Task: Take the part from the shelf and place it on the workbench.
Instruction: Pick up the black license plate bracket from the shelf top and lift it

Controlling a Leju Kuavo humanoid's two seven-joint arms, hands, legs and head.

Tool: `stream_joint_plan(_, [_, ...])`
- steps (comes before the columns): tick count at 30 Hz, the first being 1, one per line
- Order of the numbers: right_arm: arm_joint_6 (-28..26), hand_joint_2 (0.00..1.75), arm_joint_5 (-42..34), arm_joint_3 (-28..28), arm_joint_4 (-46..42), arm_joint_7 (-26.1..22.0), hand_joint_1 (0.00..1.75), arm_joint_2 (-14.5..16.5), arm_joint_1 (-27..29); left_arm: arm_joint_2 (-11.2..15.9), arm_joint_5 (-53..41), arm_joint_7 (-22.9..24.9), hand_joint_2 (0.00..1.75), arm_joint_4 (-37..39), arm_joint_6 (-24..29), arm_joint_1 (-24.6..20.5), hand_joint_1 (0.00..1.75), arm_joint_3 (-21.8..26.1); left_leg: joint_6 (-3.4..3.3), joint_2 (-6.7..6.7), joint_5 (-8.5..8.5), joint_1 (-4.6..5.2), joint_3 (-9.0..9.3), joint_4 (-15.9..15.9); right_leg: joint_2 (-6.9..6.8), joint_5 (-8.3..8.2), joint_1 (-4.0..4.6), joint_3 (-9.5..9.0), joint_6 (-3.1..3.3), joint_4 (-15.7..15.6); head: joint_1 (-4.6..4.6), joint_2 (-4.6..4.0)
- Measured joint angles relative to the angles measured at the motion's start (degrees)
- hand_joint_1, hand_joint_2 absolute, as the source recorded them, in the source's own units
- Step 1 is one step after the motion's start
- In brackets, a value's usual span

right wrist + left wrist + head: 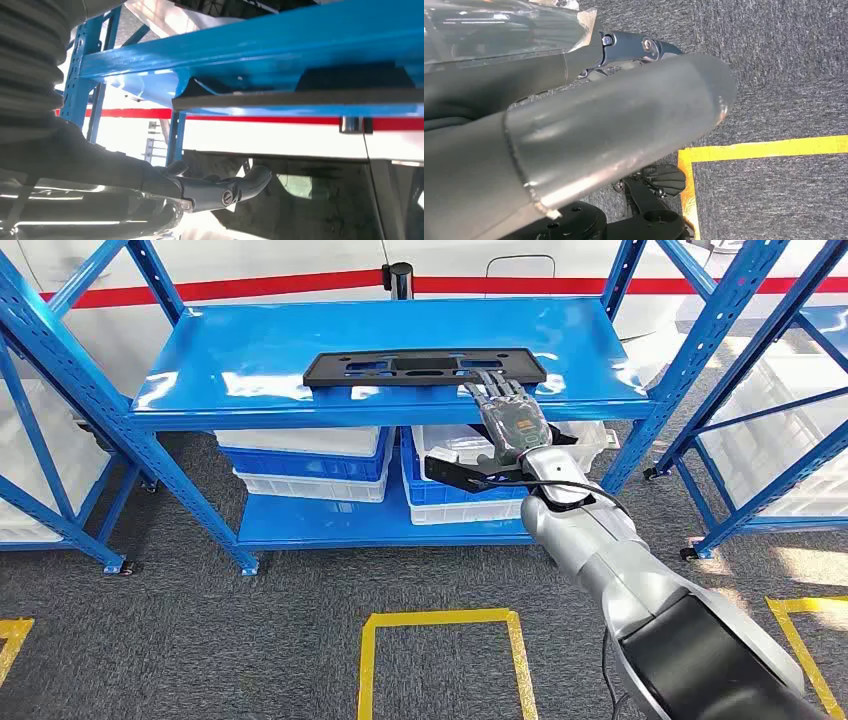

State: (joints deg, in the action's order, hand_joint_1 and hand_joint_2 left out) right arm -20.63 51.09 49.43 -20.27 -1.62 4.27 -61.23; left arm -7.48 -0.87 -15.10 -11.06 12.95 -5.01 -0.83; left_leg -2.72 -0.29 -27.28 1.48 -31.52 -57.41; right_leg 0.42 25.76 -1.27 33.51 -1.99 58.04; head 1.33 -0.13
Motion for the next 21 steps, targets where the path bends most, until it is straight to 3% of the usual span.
stream_joint_plan(17, [0.0,1.75,1.0,0.0,1.1,0.5,0.0,0.4,0.7,0.2,-0.2,0.3,0.0,0.0,-0.1,-0.1,0.0,0.0,0.0,0.0,0.0,0.0,0.0,0.0,0.0,0.0,0.0,0.0,0.0,0.0,0.0,0.0])
stream_joint_plan(21, [-0.1,1.75,1.0,-0.1,1.1,0.5,0.0,0.5,0.8,0.3,-0.3,0.3,0.0,0.0,0.2,-0.1,0.0,0.0,-0.34,-0.07,-0.24,0.0,-0.28,-0.5,0.0,-0.18,-0.8,0.06,-0.27,-0.3,0.03,0.0])
